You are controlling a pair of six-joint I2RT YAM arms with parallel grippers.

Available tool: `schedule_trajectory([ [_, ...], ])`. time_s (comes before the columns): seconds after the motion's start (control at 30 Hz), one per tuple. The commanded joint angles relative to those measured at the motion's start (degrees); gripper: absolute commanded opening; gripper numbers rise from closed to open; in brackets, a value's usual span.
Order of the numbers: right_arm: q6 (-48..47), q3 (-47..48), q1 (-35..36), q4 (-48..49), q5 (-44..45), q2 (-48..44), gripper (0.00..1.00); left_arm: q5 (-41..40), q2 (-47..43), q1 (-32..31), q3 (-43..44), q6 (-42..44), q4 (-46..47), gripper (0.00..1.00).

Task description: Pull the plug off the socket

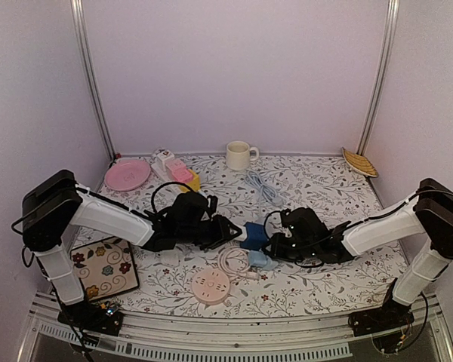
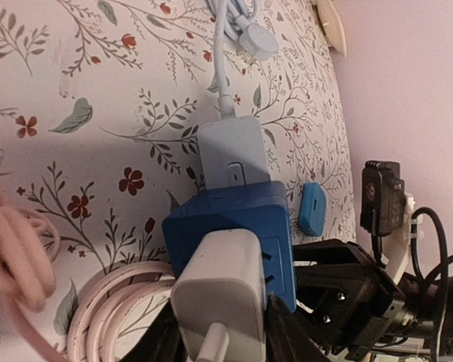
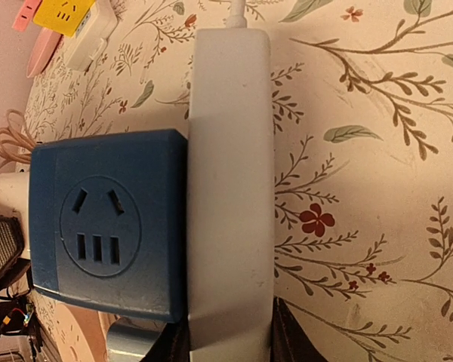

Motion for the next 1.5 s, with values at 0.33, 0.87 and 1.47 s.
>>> schedule_trajectory([
  [0.33, -3.5, -0.7, 0.7, -6.6, 3.8, -4.5, 0.45, 2.6, 3.0, -2.0, 4.1, 0.1, 1.8, 0.0],
  [0.87, -6.4, -0.3, 0.7, -10.2, 4.3, -13.0, 0.99, 2.7, 4.8, -3.1, 5.7, -0.4, 2.3, 0.0],
  [1.47, -8.3, 3.9, -3.4, -13.2, 3.3, -1.5, 0.99, 2.9, 4.1, -3.8, 4.4, -0.7, 3.6, 0.0],
])
